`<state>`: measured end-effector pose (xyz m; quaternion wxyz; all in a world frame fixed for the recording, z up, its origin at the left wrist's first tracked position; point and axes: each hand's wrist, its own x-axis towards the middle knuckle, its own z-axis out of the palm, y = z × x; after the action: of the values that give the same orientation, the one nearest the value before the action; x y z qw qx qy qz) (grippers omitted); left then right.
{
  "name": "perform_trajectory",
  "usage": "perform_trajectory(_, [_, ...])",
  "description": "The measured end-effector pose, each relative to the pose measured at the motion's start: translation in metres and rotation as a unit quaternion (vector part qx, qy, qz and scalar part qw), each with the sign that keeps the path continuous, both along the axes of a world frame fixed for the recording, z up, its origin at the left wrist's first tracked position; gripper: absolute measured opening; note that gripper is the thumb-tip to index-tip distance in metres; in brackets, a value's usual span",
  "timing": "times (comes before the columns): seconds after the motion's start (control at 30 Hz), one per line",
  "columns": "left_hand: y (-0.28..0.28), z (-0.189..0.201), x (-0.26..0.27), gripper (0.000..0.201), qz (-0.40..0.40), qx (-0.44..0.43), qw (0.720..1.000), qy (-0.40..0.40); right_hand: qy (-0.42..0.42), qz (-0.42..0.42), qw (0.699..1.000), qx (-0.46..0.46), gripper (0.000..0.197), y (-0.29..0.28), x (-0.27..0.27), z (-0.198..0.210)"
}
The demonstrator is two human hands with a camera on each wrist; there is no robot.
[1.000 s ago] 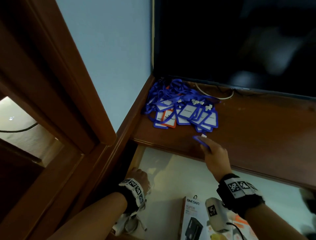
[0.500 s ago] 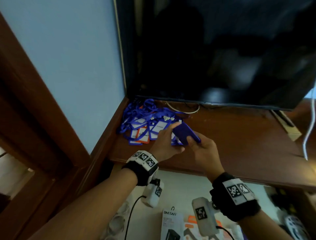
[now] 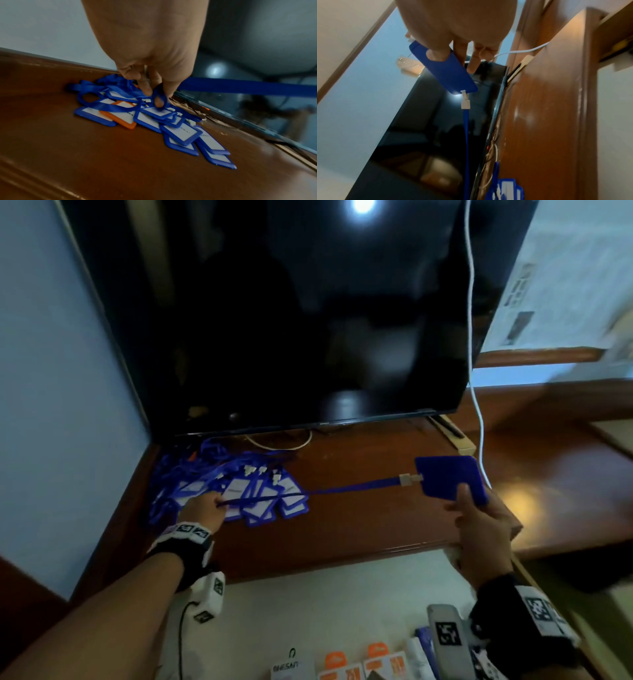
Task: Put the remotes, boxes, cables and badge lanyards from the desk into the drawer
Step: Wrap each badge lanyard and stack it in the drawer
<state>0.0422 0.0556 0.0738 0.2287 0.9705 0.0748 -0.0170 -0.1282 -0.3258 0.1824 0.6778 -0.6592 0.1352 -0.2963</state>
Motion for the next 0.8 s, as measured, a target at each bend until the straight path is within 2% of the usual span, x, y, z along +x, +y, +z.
perform_trajectory(0.13, [-0.006,-0.003,-0.005,0.024,0.052,-0.092,0.994,0.019,0.020,-0.007,0.997,0.074,0.019,-0.014,-0.015,-0.024])
perform_trajectory(0.23, [-0.040,0.003,-0.025,0.036,0.063,-0.183,0.981,-0.003,0.019,0.019,0.994,0.106,0.022,-0.012,-0.020,-0.045])
perform_trajectory(0.3, [-0.072,0.012,-0.045,0.031,0.057,-0.244,0.968,-0.021,0.023,0.046,0.995,0.090,0.027,-0.007,-0.024,-0.056])
perform_trajectory(0.33, [-0.088,0.018,-0.056,0.024,0.047,-0.289,0.956,-0.015,0.028,0.060,0.995,0.070,0.033,-0.004,-0.024,-0.062])
perform_trajectory(0.4, [-0.124,0.034,-0.085,0.015,0.021,-0.402,0.914,0.046,0.039,0.092,0.995,0.024,0.044,0.005,-0.026,-0.070])
perform_trajectory(0.47, [-0.157,0.047,-0.112,0.028,-0.005,-0.465,0.876,0.127,0.030,0.140,0.989,-0.029,0.042,0.015,-0.028,-0.078])
perform_trajectory(0.57, [-0.188,0.046,-0.142,0.044,-0.009,-0.494,0.845,0.203,0.015,0.223,0.972,-0.079,0.041,0.026,-0.033,-0.094])
perform_trajectory(0.7, [-0.197,0.031,-0.171,0.031,0.038,-0.538,0.817,0.206,0.017,0.321,0.934,-0.156,0.053,0.032,-0.040,-0.109])
perform_trajectory(0.8, [-0.192,0.025,-0.185,0.024,0.068,-0.582,0.793,0.168,0.032,0.396,0.912,-0.099,0.072,0.036,-0.045,-0.111])
